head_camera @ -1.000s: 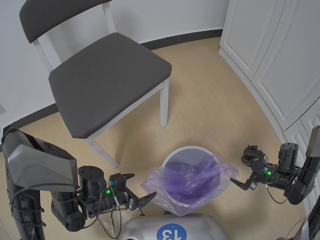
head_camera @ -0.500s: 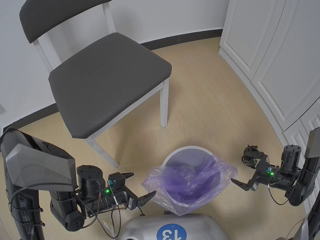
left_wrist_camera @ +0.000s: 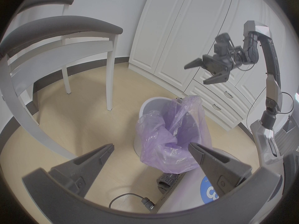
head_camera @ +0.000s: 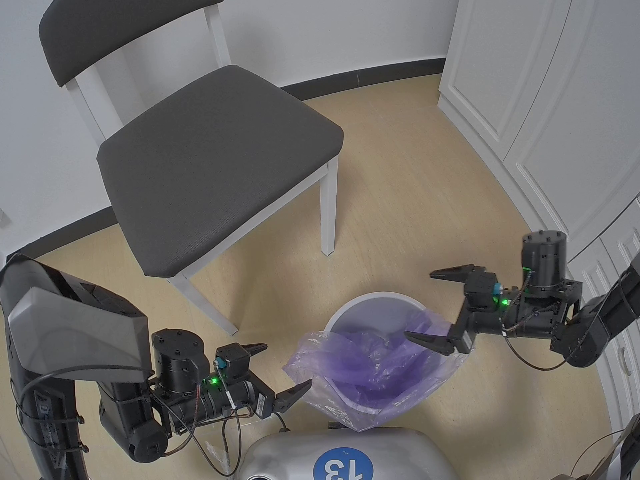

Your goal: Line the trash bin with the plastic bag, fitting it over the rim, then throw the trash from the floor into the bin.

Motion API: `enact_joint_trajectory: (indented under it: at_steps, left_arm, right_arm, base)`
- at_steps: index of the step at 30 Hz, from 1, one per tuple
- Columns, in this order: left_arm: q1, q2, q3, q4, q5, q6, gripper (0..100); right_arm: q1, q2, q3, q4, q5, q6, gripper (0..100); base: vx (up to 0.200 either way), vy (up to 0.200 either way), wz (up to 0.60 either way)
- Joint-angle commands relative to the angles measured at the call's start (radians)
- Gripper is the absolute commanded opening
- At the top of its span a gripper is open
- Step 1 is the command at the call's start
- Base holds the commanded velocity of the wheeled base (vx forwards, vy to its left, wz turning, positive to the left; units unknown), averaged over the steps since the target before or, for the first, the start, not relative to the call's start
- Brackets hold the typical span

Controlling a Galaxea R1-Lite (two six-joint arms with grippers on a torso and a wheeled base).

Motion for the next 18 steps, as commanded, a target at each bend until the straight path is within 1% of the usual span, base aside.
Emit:
enact_joint_trajectory:
  at_steps: [1,2,5,9,12,13,18]
  left_arm:
    - [-0.003,-0.018,0.004,-0.018,0.001,0.001,100]
    - [-0.002,-0.027,0.004,-0.018,0.001,-0.001,100]
    - [0.000,-0.042,0.006,-0.018,0.001,-0.001,100]
    - [0.002,-0.059,0.007,-0.018,0.001,-0.001,100]
    - [0.002,-0.064,0.014,-0.018,0.001,-0.001,100]
    - [0.002,-0.071,0.015,-0.018,0.001,-0.001,100]
    - [0.002,-0.065,0.011,-0.018,0.001,-0.001,100]
  right_arm:
    - [0.101,0.086,-0.129,0.058,-0.036,-0.008,100]
    - [0.113,0.148,-0.165,0.069,-0.039,-0.028,100]
    - [0.113,0.218,-0.196,0.078,-0.039,-0.060,100]
    - [0.084,0.335,-0.233,0.078,-0.038,-0.137,100]
    - [0.070,0.358,-0.241,0.080,-0.036,-0.160,100]
    - [0.058,0.372,-0.245,0.083,-0.036,-0.183,100]
    - [0.054,0.375,-0.247,0.127,-0.036,-0.204,100]
  base:
    - [0.000,0.000,0.00]
    - [0.000,0.000,0.00]
    - [0.000,0.000,0.00]
    - [0.000,0.000,0.00]
    - [0.000,0.000,0.00]
    - [0.000,0.000,0.00]
    - [0.000,0.000,0.00]
